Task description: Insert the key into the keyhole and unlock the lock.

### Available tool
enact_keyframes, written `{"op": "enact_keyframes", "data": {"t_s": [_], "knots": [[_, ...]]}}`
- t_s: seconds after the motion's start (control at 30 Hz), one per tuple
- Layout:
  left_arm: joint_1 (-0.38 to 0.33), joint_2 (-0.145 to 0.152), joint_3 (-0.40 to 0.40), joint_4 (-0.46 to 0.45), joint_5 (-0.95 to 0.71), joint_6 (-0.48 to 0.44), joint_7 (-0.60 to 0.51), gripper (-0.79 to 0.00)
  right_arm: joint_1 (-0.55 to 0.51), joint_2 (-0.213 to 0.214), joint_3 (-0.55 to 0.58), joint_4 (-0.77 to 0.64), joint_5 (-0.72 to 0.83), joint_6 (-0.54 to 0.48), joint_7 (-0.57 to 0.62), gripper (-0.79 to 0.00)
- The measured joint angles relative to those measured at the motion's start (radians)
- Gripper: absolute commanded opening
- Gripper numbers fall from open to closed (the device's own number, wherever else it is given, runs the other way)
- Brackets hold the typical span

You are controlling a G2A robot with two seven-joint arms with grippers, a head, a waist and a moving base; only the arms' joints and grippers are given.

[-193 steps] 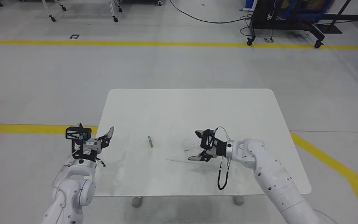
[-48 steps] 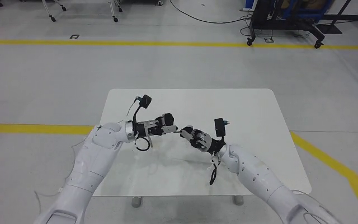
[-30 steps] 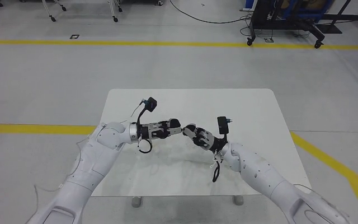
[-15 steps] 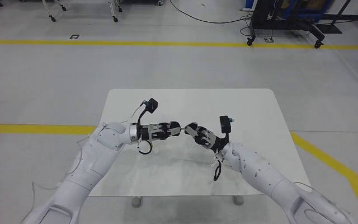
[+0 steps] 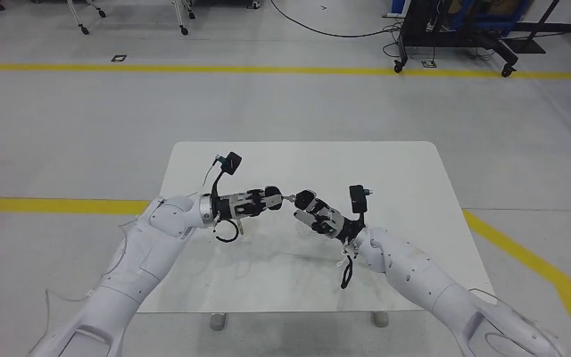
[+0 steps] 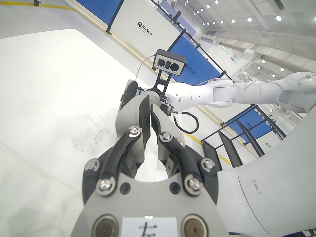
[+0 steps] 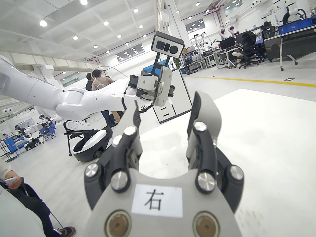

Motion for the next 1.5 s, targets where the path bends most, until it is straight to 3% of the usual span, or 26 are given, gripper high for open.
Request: {"op": "enact_keyframes", "data": {"t_s": [0.2, 0.3, 0.4, 0.43, 0.63, 0.77, 1.03, 1.17, 1.5], "knots": [[0.000, 0.000, 0.000, -0.001, 0.001, 0.000, 0.000, -0.785, -0.001, 0.000, 0.001, 0.000, -0.001, 0.003, 0.003, 0.000], [0.005, 0.000, 0.002, -0.012, 0.014, 0.009, 0.005, -0.785, -0.004, 0.007, 0.031, 0.003, 0.010, 0.062, 0.062, 0.000], [0.018, 0.004, 0.003, -0.047, 0.073, 0.031, 0.006, -0.785, 0.003, 0.030, 0.065, 0.018, 0.004, 0.017, 0.168, 0.000], [0.021, 0.006, 0.005, -0.059, 0.096, 0.036, -0.001, -0.785, 0.002, 0.041, 0.072, 0.003, 0.008, 0.000, 0.213, -0.092], [0.023, 0.010, 0.018, -0.088, 0.136, 0.045, -0.032, -0.785, -0.025, 0.114, 0.069, -0.162, 0.129, 0.000, 0.411, -0.209], [0.024, 0.012, 0.021, -0.091, 0.133, 0.038, -0.038, -0.785, -0.030, 0.155, 0.059, -0.233, 0.253, 0.000, 0.532, -0.391], [0.022, 0.015, 0.025, -0.093, 0.125, 0.038, -0.044, -0.785, -0.028, 0.199, 0.056, -0.298, 0.426, 0.000, 0.672, -0.548], [0.020, 0.017, 0.027, -0.092, 0.120, 0.035, -0.046, -0.785, -0.028, 0.207, 0.055, -0.306, 0.470, 0.000, 0.714, -0.486], [0.018, 0.020, 0.031, -0.089, 0.102, 0.028, -0.038, -0.785, -0.015, 0.201, 0.047, -0.291, 0.553, 0.000, 0.791, -0.533]]}}
